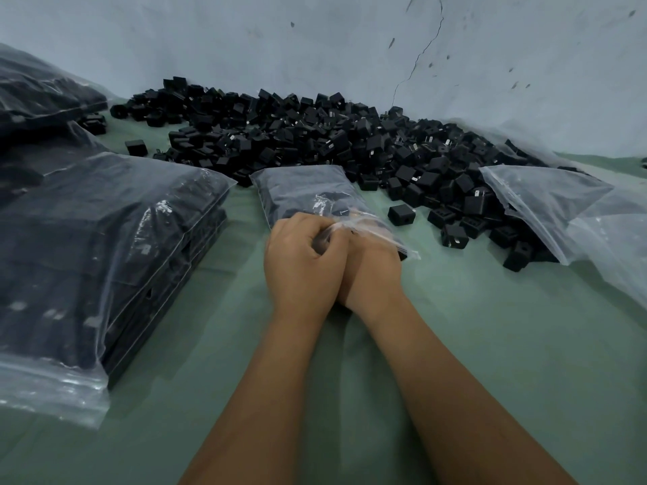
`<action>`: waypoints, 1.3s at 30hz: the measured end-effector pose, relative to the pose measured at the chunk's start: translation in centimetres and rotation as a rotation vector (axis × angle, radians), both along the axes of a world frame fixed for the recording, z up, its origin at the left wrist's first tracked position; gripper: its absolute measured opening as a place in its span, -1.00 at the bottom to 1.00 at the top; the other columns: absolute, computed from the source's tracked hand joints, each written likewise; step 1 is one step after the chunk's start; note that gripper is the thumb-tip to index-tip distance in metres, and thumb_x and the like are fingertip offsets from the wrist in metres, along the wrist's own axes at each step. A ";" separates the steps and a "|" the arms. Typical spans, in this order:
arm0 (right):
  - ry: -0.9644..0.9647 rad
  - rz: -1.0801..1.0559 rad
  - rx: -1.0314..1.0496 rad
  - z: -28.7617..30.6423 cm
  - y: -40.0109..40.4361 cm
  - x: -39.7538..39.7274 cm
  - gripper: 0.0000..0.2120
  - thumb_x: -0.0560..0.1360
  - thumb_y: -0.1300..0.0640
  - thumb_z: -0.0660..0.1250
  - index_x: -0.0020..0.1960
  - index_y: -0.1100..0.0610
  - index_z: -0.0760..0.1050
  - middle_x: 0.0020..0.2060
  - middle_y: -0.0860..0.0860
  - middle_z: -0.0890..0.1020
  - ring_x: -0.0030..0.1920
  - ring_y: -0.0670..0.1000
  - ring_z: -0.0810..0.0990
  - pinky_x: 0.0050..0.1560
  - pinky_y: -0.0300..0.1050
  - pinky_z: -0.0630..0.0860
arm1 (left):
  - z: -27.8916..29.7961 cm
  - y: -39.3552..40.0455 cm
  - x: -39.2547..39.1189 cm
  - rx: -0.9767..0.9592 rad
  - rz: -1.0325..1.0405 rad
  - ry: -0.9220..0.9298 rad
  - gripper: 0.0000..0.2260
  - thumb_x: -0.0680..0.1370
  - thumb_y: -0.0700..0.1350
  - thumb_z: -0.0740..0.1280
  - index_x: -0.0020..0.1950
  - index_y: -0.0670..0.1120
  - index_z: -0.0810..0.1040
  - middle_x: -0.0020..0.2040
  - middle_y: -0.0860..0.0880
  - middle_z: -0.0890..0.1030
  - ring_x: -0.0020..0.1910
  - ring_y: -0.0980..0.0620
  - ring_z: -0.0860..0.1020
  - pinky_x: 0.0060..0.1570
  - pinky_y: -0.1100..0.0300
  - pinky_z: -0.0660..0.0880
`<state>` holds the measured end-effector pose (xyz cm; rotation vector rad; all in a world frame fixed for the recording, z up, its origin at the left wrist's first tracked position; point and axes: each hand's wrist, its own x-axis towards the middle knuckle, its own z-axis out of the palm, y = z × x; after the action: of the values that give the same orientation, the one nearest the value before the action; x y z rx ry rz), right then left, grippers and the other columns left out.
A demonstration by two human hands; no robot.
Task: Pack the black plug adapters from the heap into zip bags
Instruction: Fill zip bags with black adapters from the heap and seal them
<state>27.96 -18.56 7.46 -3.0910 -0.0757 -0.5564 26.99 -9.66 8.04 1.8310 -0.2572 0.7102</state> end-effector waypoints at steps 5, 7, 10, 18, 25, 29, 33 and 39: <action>-0.009 0.035 0.014 0.3 0.0 -0.1 -0.77 0.54 0.08 0.10 0.11 0.05 0.46 0.03 -0.03 0.57 0.09 0.03 0.52 -0.01 -0.10 0.34 | -0.1 -0.1 0.1 0.021 0.008 0.000 -0.85 0.41 -0.08 0.32 -0.27 -0.14 0.59 -0.28 0.05 0.58 -0.17 0.00 0.50 -0.14 0.21 0.40; -0.024 0.039 0.004 0.4 0.2 -0.2 -0.79 0.53 0.09 0.11 0.08 0.05 0.47 0.00 -0.03 0.58 0.06 0.03 0.54 -0.11 -0.12 0.28 | -0.1 -0.1 0.1 0.014 0.007 0.004 -0.84 0.41 -0.08 0.32 -0.26 -0.14 0.60 -0.28 0.05 0.59 -0.16 0.00 0.50 -0.13 0.20 0.41; -0.014 0.028 -0.012 0.5 0.2 0.2 -0.79 0.52 0.07 0.12 0.09 0.04 0.46 0.03 -0.01 0.58 0.10 0.06 0.53 -0.02 -0.06 0.37 | -0.1 -0.1 0.1 0.009 0.009 -0.001 -0.85 0.42 -0.09 0.32 -0.26 -0.14 0.60 -0.28 0.05 0.59 -0.16 0.00 0.50 -0.14 0.18 0.42; -0.171 0.189 0.107 -0.6 -0.8 -0.8 -0.73 0.45 0.12 0.19 0.11 0.02 0.53 -0.04 -0.05 0.64 -0.04 0.01 0.59 -0.15 -0.19 0.31 | -0.5 0.0 0.5 0.019 -0.006 -0.007 -0.88 0.41 -0.09 0.31 -0.25 -0.10 0.59 -0.27 0.08 0.58 -0.14 0.04 0.50 -0.13 0.21 0.42; -0.715 0.204 0.418 0.4 -1.6 -3.6 -0.87 0.37 0.23 0.23 -0.35 0.17 0.36 -0.39 0.03 0.42 -0.34 0.03 0.34 -0.31 -0.17 0.21 | 0.2 1.2 0.3 -0.602 -0.205 0.112 -0.72 0.46 0.00 0.21 -0.19 -0.11 0.66 -0.33 -0.01 0.65 -0.31 0.08 0.60 -0.32 0.30 0.49; -0.457 -0.108 0.578 -0.2 -3.7 -3.4 -0.69 0.31 0.26 0.28 0.05 0.14 0.45 0.07 0.05 0.42 0.06 0.06 0.40 0.05 -0.07 0.41 | -0.4 3.1 1.8 -0.583 0.010 0.312 -0.83 0.56 -0.09 0.26 0.03 0.05 0.63 -0.06 0.17 0.68 -0.10 0.27 0.60 -0.11 0.36 0.50; -0.234 -0.166 0.930 -0.6 -5.1 -3.3 -0.84 0.46 0.27 0.27 -0.08 0.06 0.56 -0.03 -0.02 0.53 -0.11 -0.16 0.50 -0.16 -0.46 0.35 | -1.5 2.8 2.2 -0.005 -0.180 0.537 -0.42 0.43 0.12 0.37 0.45 0.20 0.36 0.50 0.04 0.35 0.32 0.04 0.45 0.37 0.01 0.37; -0.353 -0.144 0.998 -0.6 -6.1 -5.4 -0.77 0.41 0.34 0.29 -0.34 0.07 0.51 -0.27 -0.02 0.53 -0.30 -0.21 0.44 -0.28 -0.46 0.34 | -1.1 3.0 2.4 0.173 -0.347 0.540 -0.26 0.27 0.19 0.36 0.47 0.18 0.37 0.54 0.04 0.23 0.42 -0.05 0.37 0.42 -0.04 0.32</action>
<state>22.55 -24.63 6.84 -2.0230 0.3235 -0.8136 29.42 -6.68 6.98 1.9991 -0.2732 -0.0580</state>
